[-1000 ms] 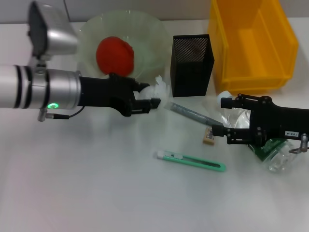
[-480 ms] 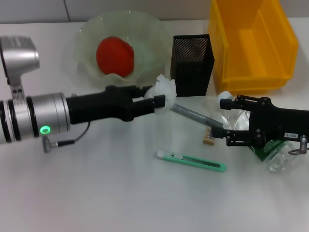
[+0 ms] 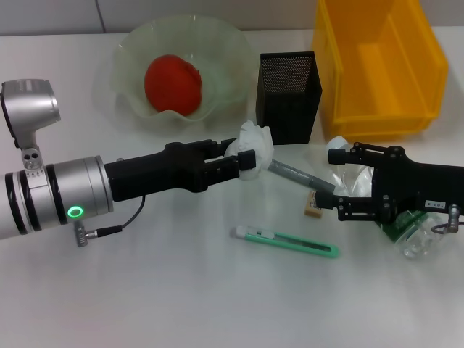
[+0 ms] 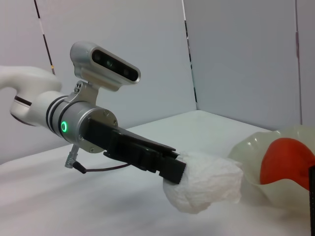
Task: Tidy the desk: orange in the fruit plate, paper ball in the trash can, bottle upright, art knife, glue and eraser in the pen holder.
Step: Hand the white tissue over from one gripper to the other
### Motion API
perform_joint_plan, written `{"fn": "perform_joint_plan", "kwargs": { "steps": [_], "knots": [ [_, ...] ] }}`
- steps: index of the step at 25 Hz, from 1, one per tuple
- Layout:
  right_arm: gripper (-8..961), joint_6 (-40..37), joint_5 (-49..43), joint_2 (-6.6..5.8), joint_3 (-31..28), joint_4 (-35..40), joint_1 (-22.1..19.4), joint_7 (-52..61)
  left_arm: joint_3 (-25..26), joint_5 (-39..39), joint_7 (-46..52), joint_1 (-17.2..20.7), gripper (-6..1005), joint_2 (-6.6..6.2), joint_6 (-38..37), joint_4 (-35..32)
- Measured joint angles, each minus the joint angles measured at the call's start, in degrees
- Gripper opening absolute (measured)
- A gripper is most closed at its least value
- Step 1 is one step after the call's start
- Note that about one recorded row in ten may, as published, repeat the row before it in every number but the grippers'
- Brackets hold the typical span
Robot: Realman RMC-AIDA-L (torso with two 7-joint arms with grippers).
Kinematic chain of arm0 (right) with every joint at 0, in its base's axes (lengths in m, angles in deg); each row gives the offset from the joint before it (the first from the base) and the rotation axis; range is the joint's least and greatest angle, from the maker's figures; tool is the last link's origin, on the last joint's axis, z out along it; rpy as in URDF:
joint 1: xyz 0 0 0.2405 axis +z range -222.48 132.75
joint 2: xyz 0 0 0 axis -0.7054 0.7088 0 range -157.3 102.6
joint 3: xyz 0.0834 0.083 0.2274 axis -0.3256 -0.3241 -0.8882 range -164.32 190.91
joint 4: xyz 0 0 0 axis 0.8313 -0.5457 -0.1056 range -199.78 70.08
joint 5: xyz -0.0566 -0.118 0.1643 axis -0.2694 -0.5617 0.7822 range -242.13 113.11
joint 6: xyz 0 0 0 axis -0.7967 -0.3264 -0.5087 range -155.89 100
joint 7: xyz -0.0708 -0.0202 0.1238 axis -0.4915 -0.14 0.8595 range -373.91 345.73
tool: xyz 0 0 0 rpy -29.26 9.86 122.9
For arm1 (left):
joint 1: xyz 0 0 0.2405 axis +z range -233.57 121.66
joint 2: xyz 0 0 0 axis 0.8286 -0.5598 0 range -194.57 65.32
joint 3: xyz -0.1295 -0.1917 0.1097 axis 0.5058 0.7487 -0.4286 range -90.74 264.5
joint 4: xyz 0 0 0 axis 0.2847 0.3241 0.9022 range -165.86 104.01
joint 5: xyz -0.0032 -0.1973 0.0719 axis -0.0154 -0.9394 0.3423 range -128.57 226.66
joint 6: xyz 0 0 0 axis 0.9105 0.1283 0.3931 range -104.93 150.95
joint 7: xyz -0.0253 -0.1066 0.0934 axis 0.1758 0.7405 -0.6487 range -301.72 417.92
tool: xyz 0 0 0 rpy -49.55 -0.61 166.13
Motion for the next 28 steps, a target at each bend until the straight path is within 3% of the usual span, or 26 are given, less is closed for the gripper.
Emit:
{"fn": "perform_joint_plan", "kwargs": {
  "steps": [7,22,28],
  "knots": [
    [727,0.0,-0.07,0.0,0.07,0.0,0.02,-0.26,0.02,-2.28,4.53,-0.39,502,0.1,-0.79,1.3],
    [723,-0.32,0.5,0.12,-0.44,-3.47,-0.16,-6.6,0.11,-10.13,33.63,-1.22,501,0.08,-3.61,7.31],
    [722,-0.36,1.26,0.2,-0.49,-3.81,-0.19,-7.47,0.11,-10.36,35.18,-1.43,501,-0.04,-3.26,8.5]
  ]
}}
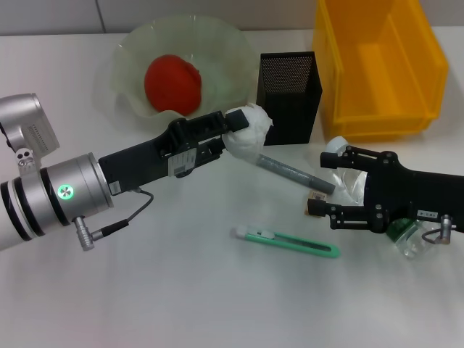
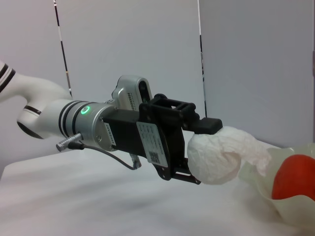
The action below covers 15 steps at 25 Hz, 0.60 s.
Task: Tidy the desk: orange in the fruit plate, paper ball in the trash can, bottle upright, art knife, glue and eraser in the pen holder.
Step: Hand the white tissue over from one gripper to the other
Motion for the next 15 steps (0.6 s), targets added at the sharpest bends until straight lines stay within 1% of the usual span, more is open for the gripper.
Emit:
{"fn": "perform_joint_plan", "kwargs": {
  "steps": [7,13,15],
  "knots": [
    [720,-0.29,0.27,-0.02,-0.04,-0.78,0.18,-0.18,0.12,-0.19,0.71,0.16,501,-0.08,0.2,0.3],
    [718,-0.78,5.88,-0.03,0.46,-3.61,1.13,-0.19,-0.2,-0.21,1.51,-0.18,501,-0.04,-0.39,0.3],
    [718,-0.78,6.14,-0.02,0.5,-4.05,1.47,-0.2,-0.2,-0.21,1.62,-0.18,501,-0.02,-0.4,0.3]
  ]
}}
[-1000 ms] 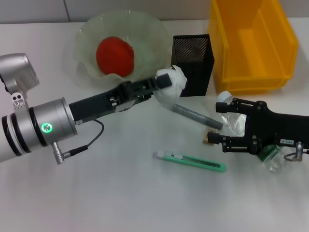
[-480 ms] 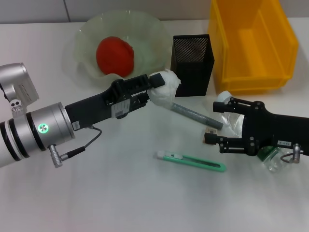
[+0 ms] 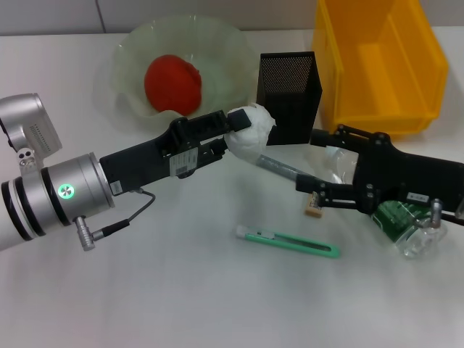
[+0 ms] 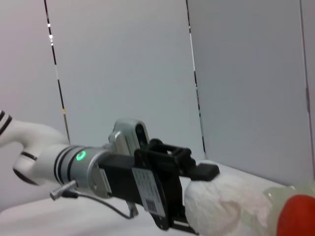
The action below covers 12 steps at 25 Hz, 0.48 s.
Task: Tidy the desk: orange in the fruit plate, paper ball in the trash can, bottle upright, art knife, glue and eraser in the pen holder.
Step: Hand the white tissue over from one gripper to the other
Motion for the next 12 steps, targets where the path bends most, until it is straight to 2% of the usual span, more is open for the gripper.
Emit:
{"fn": "perform_joint_plan", "kwargs": {
  "steps": [12],
  "knots": [
    [715,1.26,1.5,0.44,-0.06,-5.51,4.56,-4.1,0.26,0.01,0.64,0.0,501,0.33,-0.2,0.0]
  ]
}}
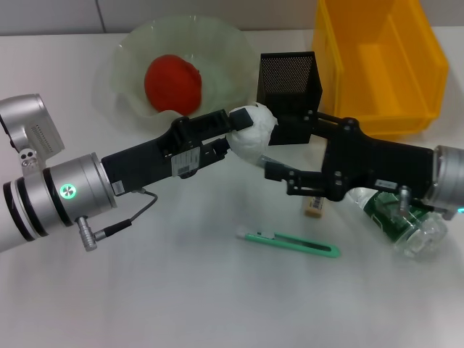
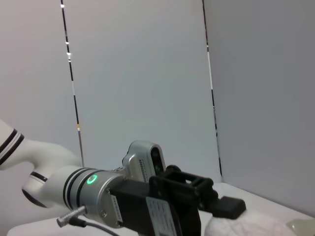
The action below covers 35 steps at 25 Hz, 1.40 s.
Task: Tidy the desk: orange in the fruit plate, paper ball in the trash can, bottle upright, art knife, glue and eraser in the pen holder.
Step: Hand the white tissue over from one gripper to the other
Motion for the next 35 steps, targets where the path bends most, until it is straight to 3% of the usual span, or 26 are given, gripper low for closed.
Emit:
{"fn": "perform_joint_plan", "kwargs": {
  "steps": [16,35],
  "knots": [
    [711,5.97,1.34,0.18,-0.05,-6.05,5.01,-3.54,0.28,-0.07,0.44,-0.18,500,0.06,-0.82,0.0],
    [706,5.96,1.35,0.18,-0.39,-6.15,4.95,-3.76,0.32,-0.18,0.52,-0.18,521,0.12,-0.84,0.0]
  ]
}}
